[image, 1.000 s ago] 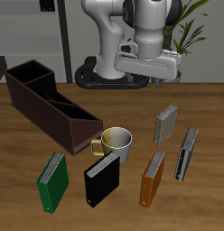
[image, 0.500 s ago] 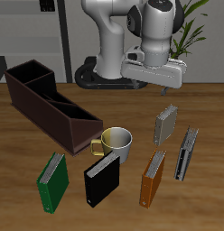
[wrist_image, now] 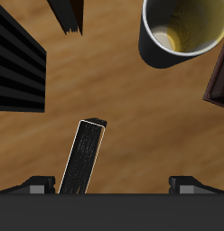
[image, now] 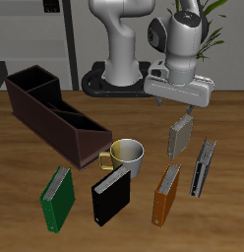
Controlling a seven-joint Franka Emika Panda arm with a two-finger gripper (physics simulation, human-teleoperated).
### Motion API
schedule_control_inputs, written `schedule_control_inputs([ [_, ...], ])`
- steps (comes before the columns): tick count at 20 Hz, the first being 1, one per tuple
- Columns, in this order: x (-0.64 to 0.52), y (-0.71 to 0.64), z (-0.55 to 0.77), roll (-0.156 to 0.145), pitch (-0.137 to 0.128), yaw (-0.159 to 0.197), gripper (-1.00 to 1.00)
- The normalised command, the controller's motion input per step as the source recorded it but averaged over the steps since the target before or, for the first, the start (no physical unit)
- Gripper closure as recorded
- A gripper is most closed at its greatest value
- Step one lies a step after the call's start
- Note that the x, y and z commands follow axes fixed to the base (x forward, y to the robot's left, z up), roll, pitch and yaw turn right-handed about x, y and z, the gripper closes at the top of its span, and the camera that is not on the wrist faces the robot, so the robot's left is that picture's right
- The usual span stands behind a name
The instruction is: Place the yellow book into the right desk caddy's back compartment
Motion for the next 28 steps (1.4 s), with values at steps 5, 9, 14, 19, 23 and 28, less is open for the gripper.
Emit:
schedule_control_inputs([
  [5, -0.05, 0.24, -0.09, 0.029, -0.014, 0.005, -1.00],
  [9, 0.05, 0.25, -0.18, 0.039, -0.003, -0.020, -1.00],
  [14, 0.08, 0.00, -0.11, 0.010, -0.023, -0.010, -1.00],
  [19, 0.05, 0.02, -0.26, 0.016, -0.012, -0.028, -1.00],
  [23, 0.15, -0.04, -0.38, 0.010, 0.069, -0.025, -1.00],
  [28, 0.08, 0.01, -0.31, 0.010, 0.029, 0.000, -1.00],
])
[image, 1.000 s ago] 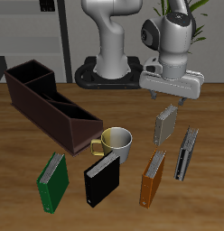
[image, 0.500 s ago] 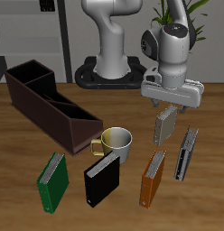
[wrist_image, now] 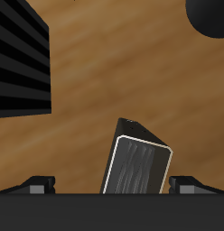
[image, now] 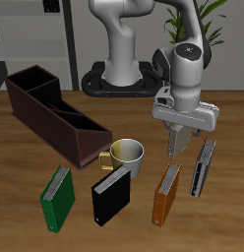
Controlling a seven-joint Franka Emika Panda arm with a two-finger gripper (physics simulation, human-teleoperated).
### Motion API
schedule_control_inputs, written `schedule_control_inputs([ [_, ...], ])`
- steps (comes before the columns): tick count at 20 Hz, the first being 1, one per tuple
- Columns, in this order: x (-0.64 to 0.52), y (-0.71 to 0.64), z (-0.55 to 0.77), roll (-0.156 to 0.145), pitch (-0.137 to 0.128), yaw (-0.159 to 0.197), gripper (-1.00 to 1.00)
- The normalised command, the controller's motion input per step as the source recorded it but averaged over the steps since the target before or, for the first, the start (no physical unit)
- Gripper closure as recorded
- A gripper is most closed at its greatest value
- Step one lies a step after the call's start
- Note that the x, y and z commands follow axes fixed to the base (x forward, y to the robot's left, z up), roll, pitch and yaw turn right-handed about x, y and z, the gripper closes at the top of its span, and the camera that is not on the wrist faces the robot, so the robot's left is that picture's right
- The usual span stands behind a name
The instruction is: Place the yellow book into the right desk caddy's back compartment
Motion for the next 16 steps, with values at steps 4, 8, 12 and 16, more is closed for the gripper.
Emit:
schedule_control_inputs([
  [4, 0.12, -0.08, -0.42, -0.019, 0.066, -0.011, -1.00],
  [8, 0.05, -0.07, -0.33, 0.032, 0.052, -0.031, 1.00],
  [12, 0.06, -0.10, -0.13, 0.003, 0.021, -0.011, 1.00],
  [16, 0.02, -0.18, 0.06, -0.021, -0.026, -0.001, 1.00],
])
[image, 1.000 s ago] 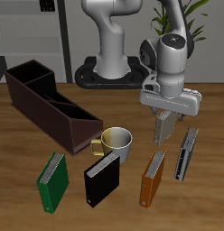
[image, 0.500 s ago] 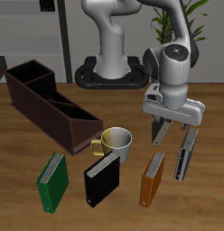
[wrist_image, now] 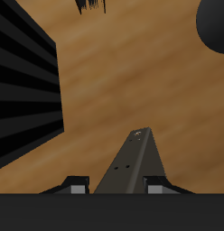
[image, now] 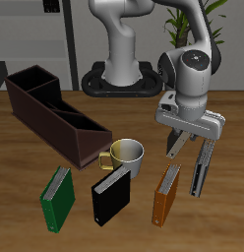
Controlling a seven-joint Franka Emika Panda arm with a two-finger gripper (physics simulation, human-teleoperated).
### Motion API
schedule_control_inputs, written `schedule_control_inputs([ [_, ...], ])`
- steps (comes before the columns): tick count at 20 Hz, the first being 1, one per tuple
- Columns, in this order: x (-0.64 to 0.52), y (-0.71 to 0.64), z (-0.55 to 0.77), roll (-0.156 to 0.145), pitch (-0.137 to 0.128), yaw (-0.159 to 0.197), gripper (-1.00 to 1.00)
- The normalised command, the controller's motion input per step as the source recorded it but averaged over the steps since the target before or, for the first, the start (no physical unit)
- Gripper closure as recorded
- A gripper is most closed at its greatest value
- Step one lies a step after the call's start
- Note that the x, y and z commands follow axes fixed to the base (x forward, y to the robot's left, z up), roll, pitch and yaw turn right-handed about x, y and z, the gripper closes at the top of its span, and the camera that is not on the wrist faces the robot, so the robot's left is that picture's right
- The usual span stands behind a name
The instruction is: Place the yellow book into the right desk caddy's back compartment
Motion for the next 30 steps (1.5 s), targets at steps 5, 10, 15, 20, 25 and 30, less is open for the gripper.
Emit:
schedule_control_inputs([
  [5, 0.03, -0.15, 0.11, -0.019, -0.028, 0.020, 1.00],
  [10, -0.04, -0.12, 0.16, 0.012, -0.035, 0.029, 1.00],
  [15, -0.17, -0.14, 0.28, 0.031, -0.052, 0.047, 1.00],
  [20, -0.27, -0.37, 0.33, 0.030, -0.068, 0.106, 1.00],
  [25, -0.24, -0.49, 0.30, 0.035, -0.040, 0.120, 1.00],
  [30, -0.24, -0.45, 0.39, 0.023, -0.071, 0.146, 1.00],
])
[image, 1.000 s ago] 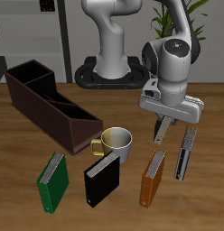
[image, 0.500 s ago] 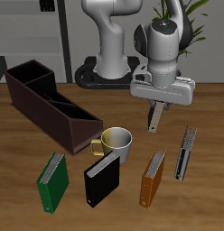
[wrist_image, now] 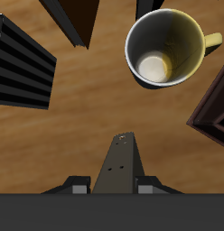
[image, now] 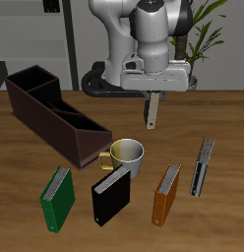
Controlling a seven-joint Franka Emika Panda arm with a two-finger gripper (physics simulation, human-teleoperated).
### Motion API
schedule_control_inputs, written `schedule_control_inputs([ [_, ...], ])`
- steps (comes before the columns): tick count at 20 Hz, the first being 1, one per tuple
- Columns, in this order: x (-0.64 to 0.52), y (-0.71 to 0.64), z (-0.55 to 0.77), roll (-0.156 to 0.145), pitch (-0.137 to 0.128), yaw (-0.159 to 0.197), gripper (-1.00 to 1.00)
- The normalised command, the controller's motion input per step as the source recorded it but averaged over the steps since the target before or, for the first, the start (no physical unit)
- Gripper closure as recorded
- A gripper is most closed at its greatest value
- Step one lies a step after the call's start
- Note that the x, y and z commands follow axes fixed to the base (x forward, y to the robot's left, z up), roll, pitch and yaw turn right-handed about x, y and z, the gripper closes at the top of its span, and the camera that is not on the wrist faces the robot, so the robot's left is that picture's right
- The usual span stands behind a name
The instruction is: Place the yellow book into the right desk caddy's back compartment
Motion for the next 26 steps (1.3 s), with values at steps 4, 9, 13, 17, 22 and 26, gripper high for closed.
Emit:
schedule_control_inputs([
  [4, -0.13, -0.63, 0.37, 0.000, -0.046, 0.161, 1.00],
  [9, -0.13, -0.67, 0.29, -0.038, -0.044, 0.106, 1.00],
  [13, -0.10, -0.59, 0.19, -0.062, -0.019, 0.102, 1.00],
  [17, -0.10, -0.47, 0.25, -0.055, -0.017, 0.091, 1.00],
  [22, -0.06, -0.22, 0.26, -0.030, -0.009, 0.050, 1.00],
  [26, -0.09, -0.17, 0.25, -0.021, -0.013, 0.062, 1.00],
])
